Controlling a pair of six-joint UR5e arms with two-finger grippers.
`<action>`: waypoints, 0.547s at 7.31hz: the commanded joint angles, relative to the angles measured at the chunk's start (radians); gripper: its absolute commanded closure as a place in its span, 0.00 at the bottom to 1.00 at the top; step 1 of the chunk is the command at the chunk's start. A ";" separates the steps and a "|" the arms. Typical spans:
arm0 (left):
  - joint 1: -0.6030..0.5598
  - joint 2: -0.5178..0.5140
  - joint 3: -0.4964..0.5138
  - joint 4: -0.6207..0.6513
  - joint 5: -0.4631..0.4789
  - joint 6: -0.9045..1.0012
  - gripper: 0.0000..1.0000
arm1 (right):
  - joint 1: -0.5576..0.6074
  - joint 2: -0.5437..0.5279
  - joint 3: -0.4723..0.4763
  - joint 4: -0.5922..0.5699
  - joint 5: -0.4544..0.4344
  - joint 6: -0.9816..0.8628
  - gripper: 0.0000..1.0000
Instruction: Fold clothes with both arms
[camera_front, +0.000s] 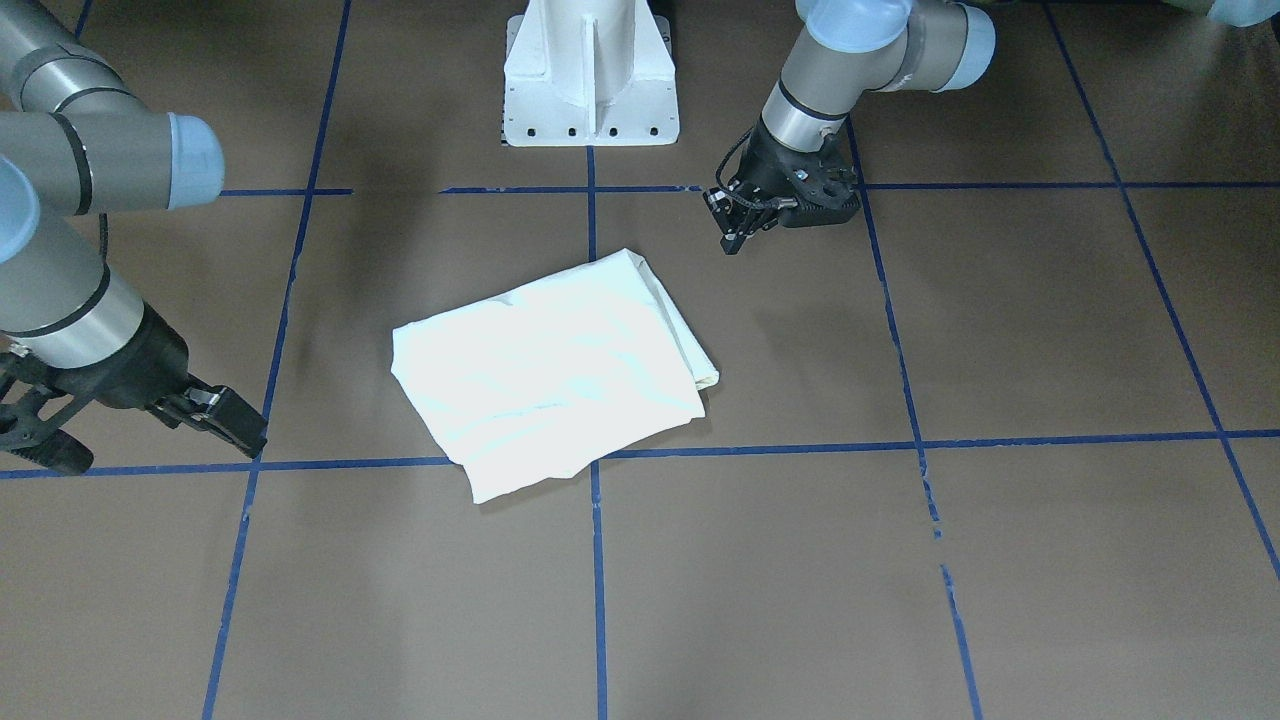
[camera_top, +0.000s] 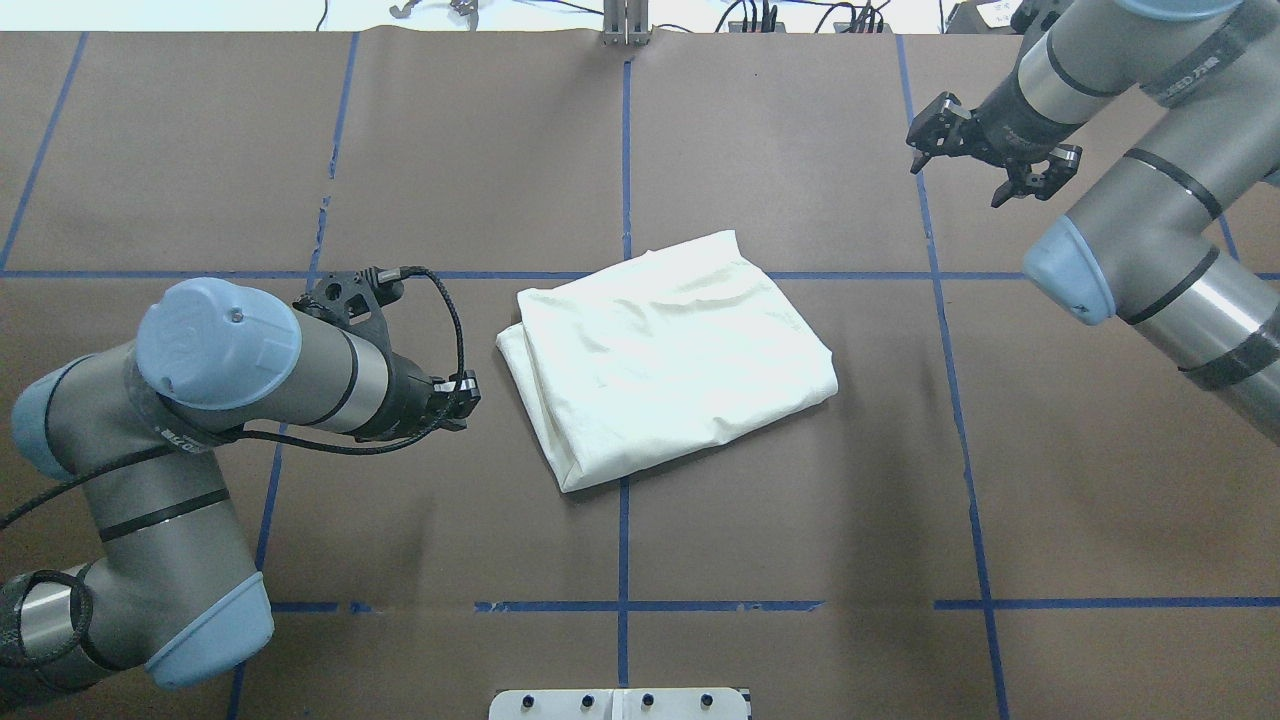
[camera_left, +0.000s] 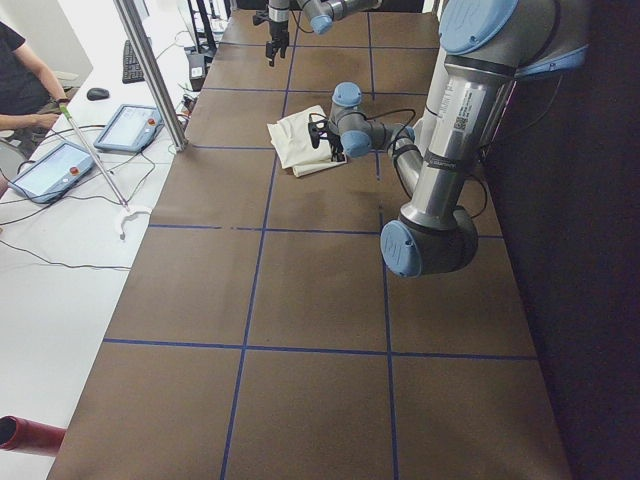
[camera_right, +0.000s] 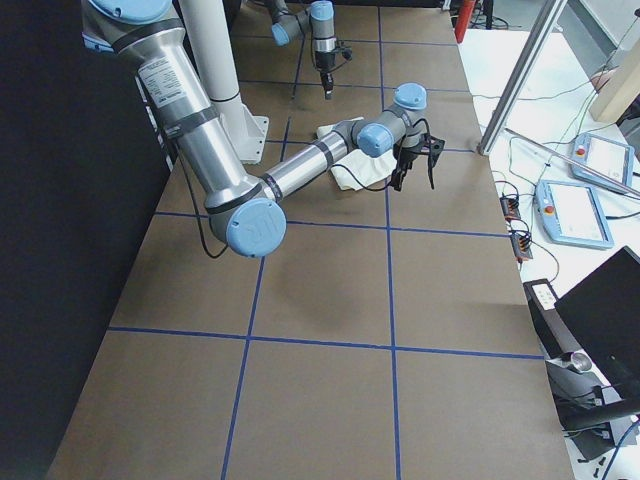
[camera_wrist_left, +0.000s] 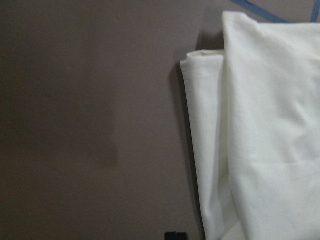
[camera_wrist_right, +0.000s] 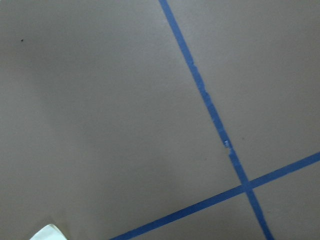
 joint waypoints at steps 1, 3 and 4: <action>-0.009 -0.073 0.117 -0.083 -0.002 -0.147 1.00 | 0.006 -0.038 0.016 0.007 -0.003 -0.030 0.00; -0.009 -0.109 0.206 -0.246 -0.004 -0.356 0.78 | 0.003 -0.035 0.017 0.008 -0.003 -0.029 0.00; -0.009 -0.118 0.245 -0.300 -0.004 -0.396 0.67 | 0.003 -0.035 0.017 0.008 -0.003 -0.031 0.00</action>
